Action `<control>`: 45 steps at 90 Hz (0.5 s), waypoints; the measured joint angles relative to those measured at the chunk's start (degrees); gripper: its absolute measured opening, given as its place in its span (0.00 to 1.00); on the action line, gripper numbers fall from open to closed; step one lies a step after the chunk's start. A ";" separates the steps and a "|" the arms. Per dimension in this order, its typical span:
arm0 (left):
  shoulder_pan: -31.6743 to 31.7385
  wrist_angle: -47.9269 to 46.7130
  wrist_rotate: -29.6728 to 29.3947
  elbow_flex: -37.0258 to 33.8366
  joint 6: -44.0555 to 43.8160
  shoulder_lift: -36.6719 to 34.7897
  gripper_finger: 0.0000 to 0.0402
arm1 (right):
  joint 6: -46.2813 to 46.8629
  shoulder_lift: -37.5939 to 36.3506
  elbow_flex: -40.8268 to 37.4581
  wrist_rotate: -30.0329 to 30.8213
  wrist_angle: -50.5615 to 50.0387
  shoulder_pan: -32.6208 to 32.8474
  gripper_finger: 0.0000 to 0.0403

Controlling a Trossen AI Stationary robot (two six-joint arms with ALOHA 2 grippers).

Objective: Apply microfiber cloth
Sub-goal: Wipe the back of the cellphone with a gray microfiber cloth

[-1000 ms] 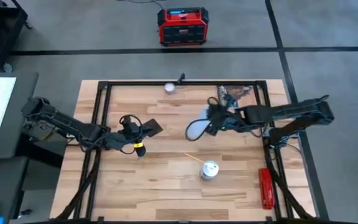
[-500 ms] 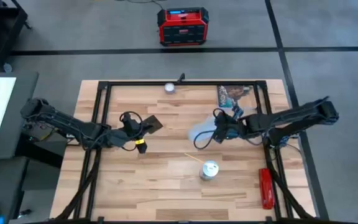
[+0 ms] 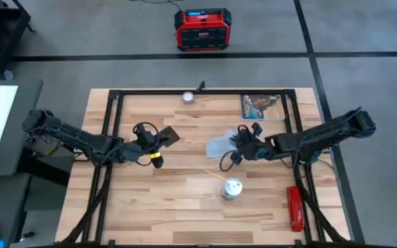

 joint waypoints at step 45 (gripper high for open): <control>-0.04 1.47 0.00 -0.07 0.50 1.77 0.01 | 2.35 -4.48 2.87 0.64 -13.16 -1.38 0.08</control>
